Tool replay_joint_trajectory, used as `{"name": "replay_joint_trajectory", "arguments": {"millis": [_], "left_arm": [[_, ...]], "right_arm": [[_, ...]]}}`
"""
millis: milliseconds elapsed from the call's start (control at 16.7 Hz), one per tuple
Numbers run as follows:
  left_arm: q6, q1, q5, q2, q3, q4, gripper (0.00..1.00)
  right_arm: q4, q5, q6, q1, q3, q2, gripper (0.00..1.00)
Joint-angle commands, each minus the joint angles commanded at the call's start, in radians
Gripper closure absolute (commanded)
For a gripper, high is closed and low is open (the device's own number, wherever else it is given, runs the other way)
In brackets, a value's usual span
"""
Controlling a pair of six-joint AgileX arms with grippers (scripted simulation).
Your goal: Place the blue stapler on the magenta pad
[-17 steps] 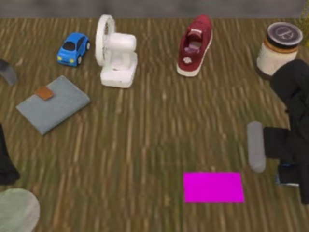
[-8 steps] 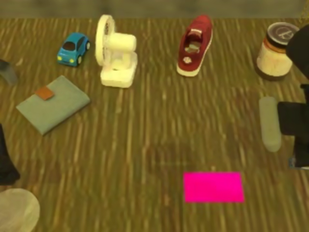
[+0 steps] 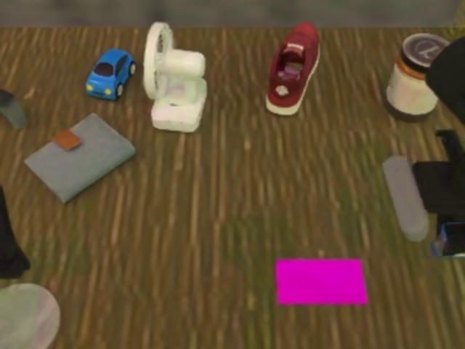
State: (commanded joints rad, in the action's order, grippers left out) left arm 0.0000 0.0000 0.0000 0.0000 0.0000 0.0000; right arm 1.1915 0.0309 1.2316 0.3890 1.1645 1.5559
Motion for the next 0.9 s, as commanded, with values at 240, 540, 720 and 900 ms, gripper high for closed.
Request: {"name": "replay_joint_trajectory", "arguments": {"millis": [240,540,720,900], "left_arm": [[0.0,0.0,0.0,0.0,0.0,0.0,0.0],[0.0,0.0,0.0,0.0,0.0,0.0,0.0],[0.0,0.0,0.0,0.0,0.0,0.0,0.0],[0.0,0.0,0.0,0.0,0.0,0.0,0.0]], "right_arm": [[0.033,0.028,0.308,0.026,0.012,0.001,1.0],[0.078,0.057,0.876,0.065,0.024,0.018,1.0],[0.098,0.065,1.259,0.092,0.027,0.036,1.0],[0.105,0.062,1.627,0.119,0.03,0.056,1.0]]}}
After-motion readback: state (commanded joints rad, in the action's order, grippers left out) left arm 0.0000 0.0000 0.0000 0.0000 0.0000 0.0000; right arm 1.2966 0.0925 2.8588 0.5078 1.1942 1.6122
